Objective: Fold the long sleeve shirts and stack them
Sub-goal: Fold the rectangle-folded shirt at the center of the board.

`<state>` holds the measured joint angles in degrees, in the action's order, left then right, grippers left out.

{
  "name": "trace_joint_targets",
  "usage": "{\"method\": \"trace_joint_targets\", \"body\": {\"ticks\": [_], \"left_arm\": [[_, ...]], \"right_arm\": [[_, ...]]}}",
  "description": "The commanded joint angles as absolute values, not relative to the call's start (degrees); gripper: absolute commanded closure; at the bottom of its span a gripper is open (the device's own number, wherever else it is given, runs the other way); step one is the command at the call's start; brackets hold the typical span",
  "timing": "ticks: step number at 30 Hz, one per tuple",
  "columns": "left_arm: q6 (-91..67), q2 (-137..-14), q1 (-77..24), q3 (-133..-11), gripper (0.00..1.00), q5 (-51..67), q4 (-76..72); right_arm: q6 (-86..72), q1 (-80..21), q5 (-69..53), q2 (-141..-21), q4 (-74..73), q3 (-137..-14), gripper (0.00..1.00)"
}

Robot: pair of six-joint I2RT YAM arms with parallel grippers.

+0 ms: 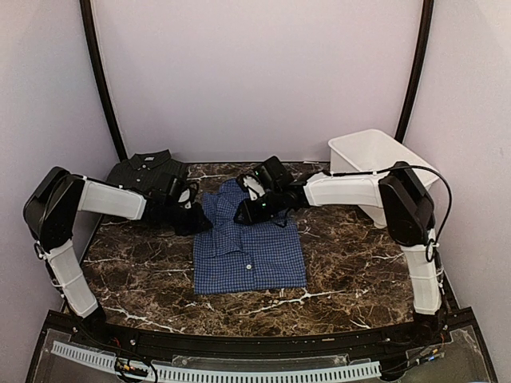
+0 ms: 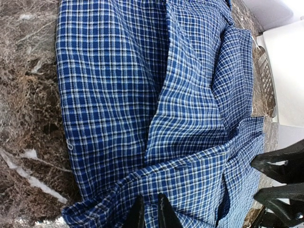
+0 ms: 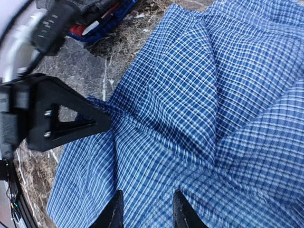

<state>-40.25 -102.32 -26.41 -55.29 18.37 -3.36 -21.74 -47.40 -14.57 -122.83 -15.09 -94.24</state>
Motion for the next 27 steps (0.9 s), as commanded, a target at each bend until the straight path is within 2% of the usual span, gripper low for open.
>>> {"method": "trace_joint_targets", "body": {"ticks": [1,4,9,20,27], "left_arm": [[-39.2,-98.0,-26.3,-57.2,0.87,18.3,-1.2],[-39.6,-95.6,-26.3,-56.5,0.82,18.5,-0.9],[-40.0,-92.4,-27.0,-54.2,0.8,18.8,1.4],[-41.2,-89.8,-31.1,-49.5,0.79,12.4,7.8],[-42.5,-91.9,-33.3,-49.8,0.6,13.7,6.4]], "right_arm": [[-22.6,-47.7,-15.5,-129.0,-16.6,-99.9,0.68],[-22.9,-47.7,-14.3,-133.2,-18.1,-103.5,0.68],[-23.8,-47.7,-12.6,-138.1,-22.1,-108.2,0.7],[-23.3,-47.7,-13.7,-131.4,-20.7,-106.3,0.64],[-22.7,-47.7,-12.5,-124.3,-19.5,-104.0,0.59]]}}
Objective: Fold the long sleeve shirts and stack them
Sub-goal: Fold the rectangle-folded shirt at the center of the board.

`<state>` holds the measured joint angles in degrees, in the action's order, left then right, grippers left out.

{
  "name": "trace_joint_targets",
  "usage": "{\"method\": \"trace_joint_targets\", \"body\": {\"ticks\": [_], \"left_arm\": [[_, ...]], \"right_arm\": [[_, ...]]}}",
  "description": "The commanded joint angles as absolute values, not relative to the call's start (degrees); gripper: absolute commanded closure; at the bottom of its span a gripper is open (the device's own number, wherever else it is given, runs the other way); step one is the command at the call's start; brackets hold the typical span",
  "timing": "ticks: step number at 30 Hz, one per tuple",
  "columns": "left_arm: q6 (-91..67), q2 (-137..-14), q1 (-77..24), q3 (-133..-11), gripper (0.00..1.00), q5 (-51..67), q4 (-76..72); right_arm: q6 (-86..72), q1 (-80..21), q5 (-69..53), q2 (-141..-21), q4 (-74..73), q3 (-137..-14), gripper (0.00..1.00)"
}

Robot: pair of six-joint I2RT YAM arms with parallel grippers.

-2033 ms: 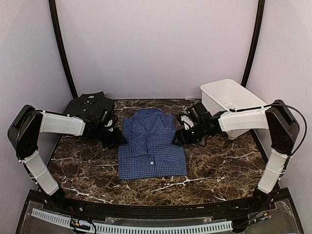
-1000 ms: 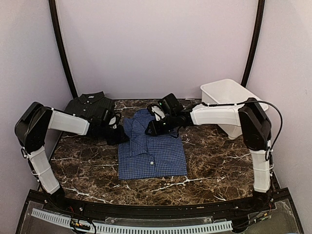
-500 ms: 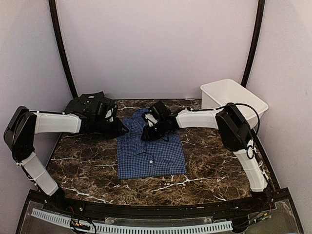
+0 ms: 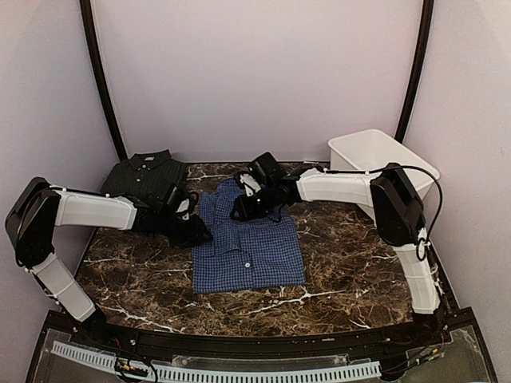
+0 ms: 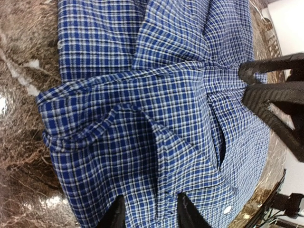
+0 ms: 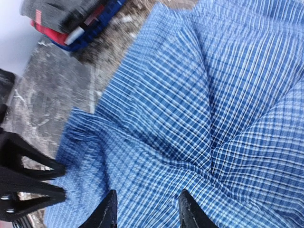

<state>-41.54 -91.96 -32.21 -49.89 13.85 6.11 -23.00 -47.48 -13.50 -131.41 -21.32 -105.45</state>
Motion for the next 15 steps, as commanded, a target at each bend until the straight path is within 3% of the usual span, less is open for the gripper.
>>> {"method": "trace_joint_targets", "body": {"ticks": [1,6,15], "left_arm": [[-42.6,-92.2,-33.6,-49.9,0.59,14.0,5.9],[-43.8,-95.2,-34.6,-51.3,0.53,15.5,4.1],[-46.6,-98.9,-35.5,-55.2,0.52,20.3,-0.7]], "right_arm": [[-22.7,-47.7,-12.0,-123.4,-19.4,-103.6,0.58],[-22.1,-47.7,-10.3,-118.7,-19.4,-101.4,0.56],[-21.4,-47.5,-7.7,-110.5,-19.4,-95.5,0.54]]}}
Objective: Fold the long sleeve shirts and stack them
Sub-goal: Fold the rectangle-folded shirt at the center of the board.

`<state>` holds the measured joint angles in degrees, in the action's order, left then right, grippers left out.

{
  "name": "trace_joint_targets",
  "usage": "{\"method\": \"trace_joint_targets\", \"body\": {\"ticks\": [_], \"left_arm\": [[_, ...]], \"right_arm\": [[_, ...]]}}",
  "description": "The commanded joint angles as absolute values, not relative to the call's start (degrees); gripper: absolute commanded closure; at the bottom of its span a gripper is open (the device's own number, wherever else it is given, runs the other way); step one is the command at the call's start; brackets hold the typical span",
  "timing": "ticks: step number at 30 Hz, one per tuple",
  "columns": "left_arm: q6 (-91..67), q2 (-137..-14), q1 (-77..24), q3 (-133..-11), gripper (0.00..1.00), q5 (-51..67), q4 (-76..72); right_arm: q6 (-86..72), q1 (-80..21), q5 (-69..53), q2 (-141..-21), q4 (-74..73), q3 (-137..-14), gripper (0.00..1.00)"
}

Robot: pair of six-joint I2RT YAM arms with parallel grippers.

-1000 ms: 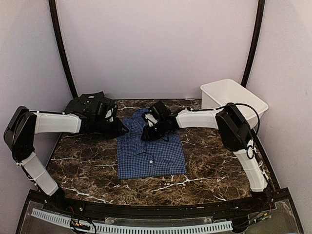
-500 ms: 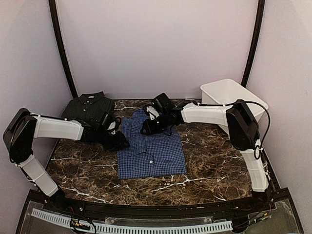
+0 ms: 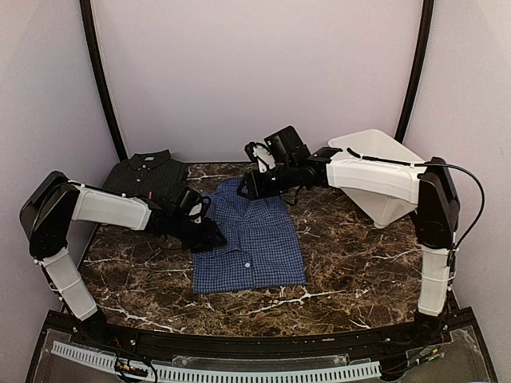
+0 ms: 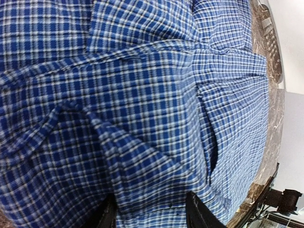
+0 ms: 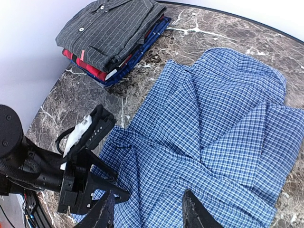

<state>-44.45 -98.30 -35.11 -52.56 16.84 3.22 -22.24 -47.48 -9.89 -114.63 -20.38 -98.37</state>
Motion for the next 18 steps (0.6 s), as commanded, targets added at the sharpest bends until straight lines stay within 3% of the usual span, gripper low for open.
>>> {"method": "trace_joint_targets", "body": {"ticks": [1,18], "left_arm": [[-47.0,-99.1,-35.5,-55.6,0.52,21.1,-2.3],[-49.4,-108.1,-33.0,-69.4,0.52,23.4,-6.5]], "right_arm": [[-21.4,-47.5,-7.5,-109.8,-19.2,-94.5,0.54],[-21.7,-47.0,-4.1,-103.5,-17.9,-83.2,0.54]]}}
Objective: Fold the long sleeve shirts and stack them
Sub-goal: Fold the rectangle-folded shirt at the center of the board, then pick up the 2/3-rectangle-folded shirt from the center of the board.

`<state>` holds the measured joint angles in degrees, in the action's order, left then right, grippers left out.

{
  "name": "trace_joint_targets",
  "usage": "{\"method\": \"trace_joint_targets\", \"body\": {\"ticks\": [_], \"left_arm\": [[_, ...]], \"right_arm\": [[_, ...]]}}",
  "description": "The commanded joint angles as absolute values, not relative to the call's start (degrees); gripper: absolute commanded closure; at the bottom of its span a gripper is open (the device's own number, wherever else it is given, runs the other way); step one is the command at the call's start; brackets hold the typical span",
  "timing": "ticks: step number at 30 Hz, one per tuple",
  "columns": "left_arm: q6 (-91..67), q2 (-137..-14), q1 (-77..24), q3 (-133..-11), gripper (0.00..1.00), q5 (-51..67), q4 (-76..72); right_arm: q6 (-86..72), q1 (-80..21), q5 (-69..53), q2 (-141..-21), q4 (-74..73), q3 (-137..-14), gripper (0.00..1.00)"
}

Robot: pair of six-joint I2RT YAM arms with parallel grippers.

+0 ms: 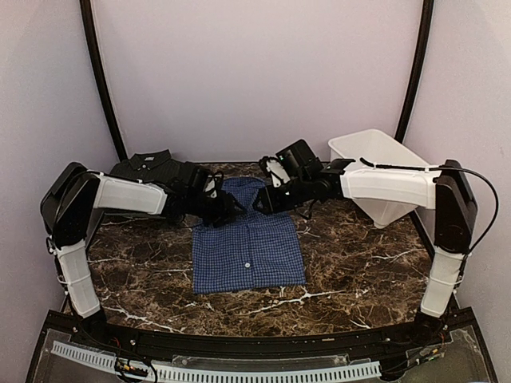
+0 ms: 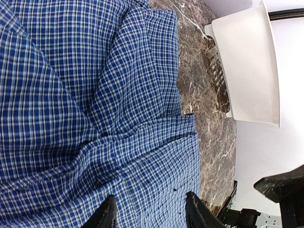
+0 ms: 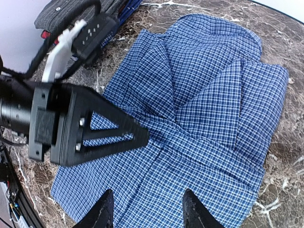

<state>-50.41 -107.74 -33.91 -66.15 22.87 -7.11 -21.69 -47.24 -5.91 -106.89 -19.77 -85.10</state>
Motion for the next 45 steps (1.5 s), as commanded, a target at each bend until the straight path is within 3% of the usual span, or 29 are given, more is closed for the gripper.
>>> {"method": "trace_joint_targets", "body": {"ticks": [1,8,22,33,45], "left_arm": [[-49.2,-108.1,-32.9,-70.1,0.52,23.5,-6.2],[-46.1,-102.9,-32.0,-69.5,0.52,18.0,1.3],[-46.3,-82.6,-32.3,-48.3,0.58,16.1,8.7],[-51.0,-71.4,-38.5,-36.4,0.61,18.5,14.5],[-55.5,-68.1,-42.9,-28.4,0.68,20.8,14.8]], "right_arm": [[-21.6,-47.0,-3.9,-103.3,-17.9,-82.6,0.54],[-21.4,-46.0,-2.5,-100.6,-17.9,-75.3,0.54],[-24.9,-43.4,-8.7,-92.5,-16.7,-59.2,0.56],[-29.6,-45.3,-14.0,-85.7,-17.2,-46.4,0.59],[-33.7,-47.5,-15.4,-85.4,-15.7,-42.3,0.62]]}}
